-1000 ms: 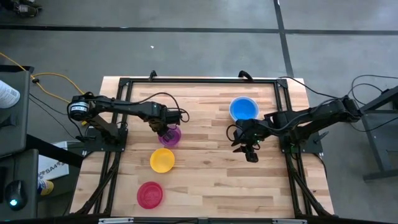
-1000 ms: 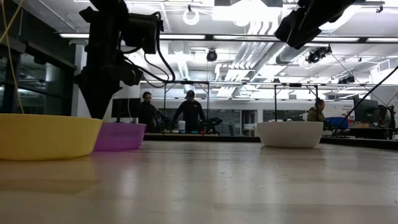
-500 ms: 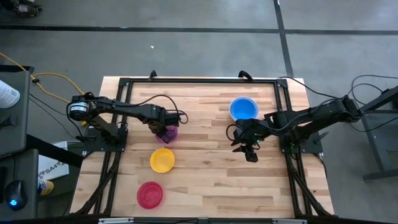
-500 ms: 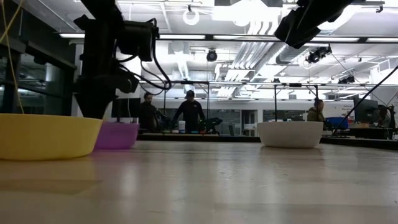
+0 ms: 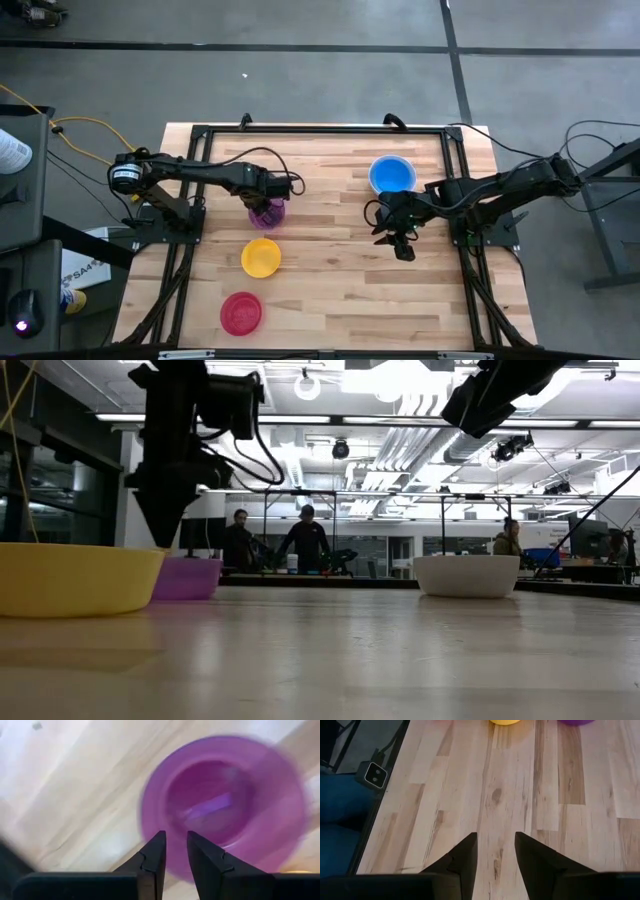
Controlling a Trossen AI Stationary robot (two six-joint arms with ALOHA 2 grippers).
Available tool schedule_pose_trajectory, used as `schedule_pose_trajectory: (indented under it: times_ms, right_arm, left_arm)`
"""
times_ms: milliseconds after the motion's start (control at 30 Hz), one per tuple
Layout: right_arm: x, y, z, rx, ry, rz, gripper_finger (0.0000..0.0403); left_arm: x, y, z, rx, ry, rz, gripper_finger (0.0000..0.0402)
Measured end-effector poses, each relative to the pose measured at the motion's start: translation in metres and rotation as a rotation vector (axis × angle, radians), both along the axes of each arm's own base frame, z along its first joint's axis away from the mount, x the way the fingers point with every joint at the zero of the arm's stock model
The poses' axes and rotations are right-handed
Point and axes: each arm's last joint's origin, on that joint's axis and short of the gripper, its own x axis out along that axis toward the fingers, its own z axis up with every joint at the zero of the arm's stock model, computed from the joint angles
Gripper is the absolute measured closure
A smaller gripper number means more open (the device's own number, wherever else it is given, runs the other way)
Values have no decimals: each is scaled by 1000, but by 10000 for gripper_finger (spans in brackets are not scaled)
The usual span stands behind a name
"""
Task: Nest bowls inside each other
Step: Stack the purple bowl on the blue bowl
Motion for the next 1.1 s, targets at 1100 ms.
schedule_pose_trajectory:
  times_ms: [1100]
  right_arm:
    - [0,0,0,2,-5,-1,278]
  left_arm:
    - [-13,-3,-29,-48,45,0,325]
